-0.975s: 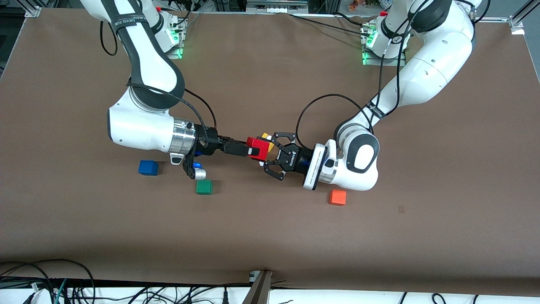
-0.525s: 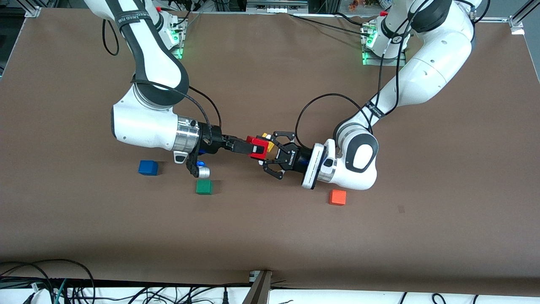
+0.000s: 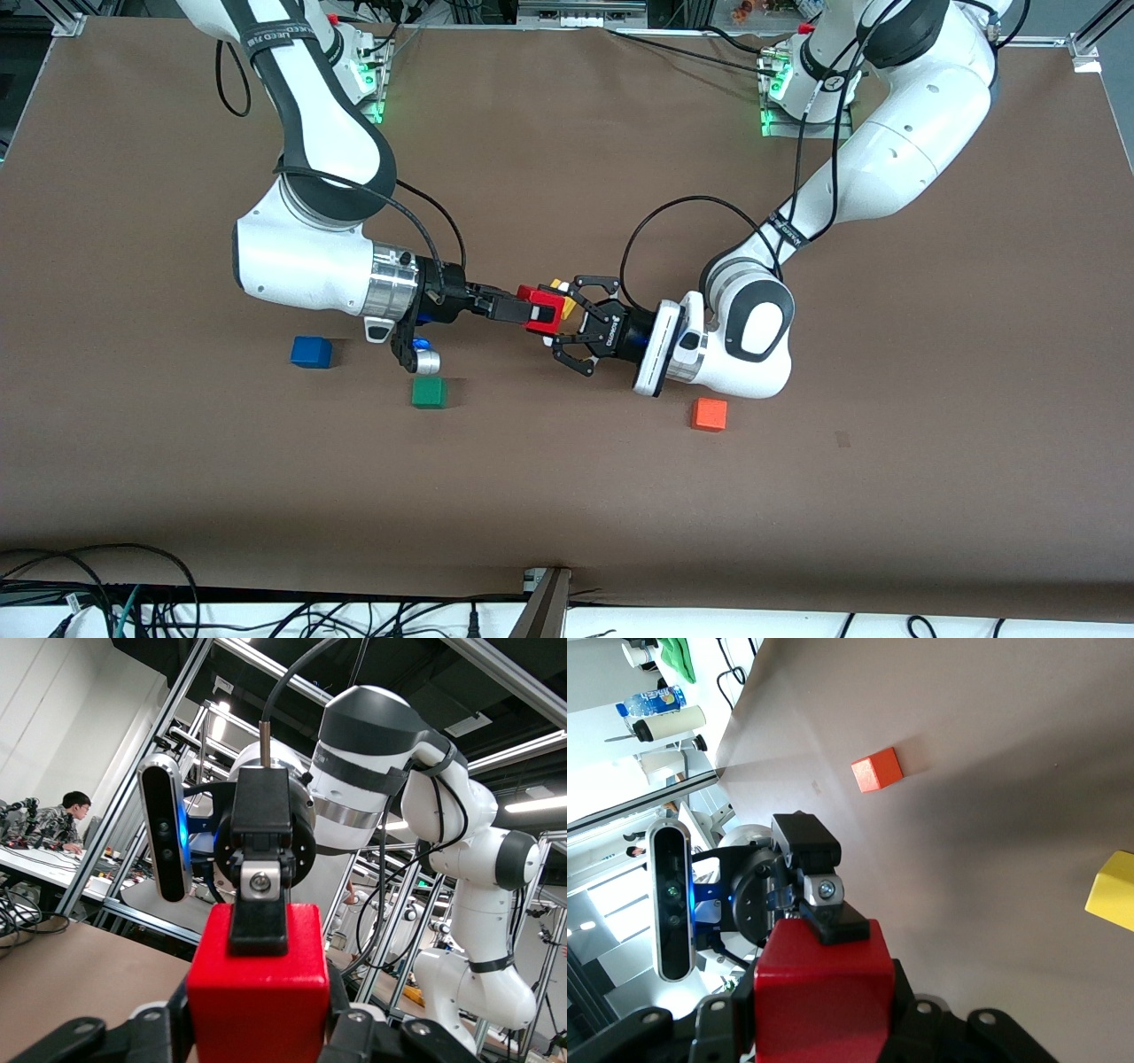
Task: Pass red block to right arm, stack on blue
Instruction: 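Close the right gripper on the red cube held by the left gripper, then open the left gripper and withdraw it while the right gripper holds the cube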
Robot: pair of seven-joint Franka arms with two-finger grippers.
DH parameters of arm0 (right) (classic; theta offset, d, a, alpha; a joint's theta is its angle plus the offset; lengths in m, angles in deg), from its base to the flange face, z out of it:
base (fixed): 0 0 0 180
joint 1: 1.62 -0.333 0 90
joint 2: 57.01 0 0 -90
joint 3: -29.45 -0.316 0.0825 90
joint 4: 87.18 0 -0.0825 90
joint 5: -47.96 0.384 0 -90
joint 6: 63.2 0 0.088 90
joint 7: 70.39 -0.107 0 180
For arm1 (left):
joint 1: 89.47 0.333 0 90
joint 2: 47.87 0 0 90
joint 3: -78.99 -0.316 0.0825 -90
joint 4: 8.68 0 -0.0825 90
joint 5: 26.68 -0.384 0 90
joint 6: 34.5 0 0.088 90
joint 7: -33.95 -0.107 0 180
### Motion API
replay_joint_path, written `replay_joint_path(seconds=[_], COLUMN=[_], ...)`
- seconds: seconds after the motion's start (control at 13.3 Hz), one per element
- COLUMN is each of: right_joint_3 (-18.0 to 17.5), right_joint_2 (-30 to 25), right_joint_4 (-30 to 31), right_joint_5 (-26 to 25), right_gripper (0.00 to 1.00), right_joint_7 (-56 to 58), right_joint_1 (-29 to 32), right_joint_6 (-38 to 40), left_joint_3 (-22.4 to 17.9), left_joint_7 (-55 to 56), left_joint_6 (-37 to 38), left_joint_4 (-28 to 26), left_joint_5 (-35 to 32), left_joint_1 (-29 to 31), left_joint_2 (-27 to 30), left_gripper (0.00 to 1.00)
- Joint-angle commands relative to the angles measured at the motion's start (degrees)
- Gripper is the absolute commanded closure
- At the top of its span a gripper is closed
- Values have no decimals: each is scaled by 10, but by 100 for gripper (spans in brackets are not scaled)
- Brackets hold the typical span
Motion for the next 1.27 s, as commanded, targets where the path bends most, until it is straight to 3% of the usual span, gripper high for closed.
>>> replay_joint_path(seconds=[0.0, 0.22, 0.53, 0.75, 0.9, 1.05, 1.2], right_joint_3=[-1, 1, 2, 8, 9, 10, 14], right_joint_2=[0, 0, 3, 4, 12, 12, 22], right_joint_4=[0, -3, -15, -11, -10, -10, -1], right_joint_5=[1, -8, -75, -203, -285, -355, -487], right_gripper=[100, 100, 100, 100, 100, 100, 100], right_joint_7=[13, 15, 13, 22, 73, 99, 100], right_joint_1=[1, 6, 7, 27, 44, 75, 95], right_joint_6=[-4, 0, -1, 9, 55, 94, 98], left_joint_3=[6, -1, -3, -6, -4, -7, -10], left_joint_7=[23, 26, 42, 64, 66, 68, 76], left_joint_6=[9, 53, 131, 177, 173, 173, 174], left_joint_4=[-16, -12, 1, 43, 49, 49, 51], left_joint_5=[9, -21, -150, -281, -391, -448, -538], left_joint_1=[8, 33, 115, 158, 187, 213, 226], left_joint_2=[19, 19, 20, 27, 52, 92, 149], left_gripper=[0, 0, 0, 0, 0, 0, 0])
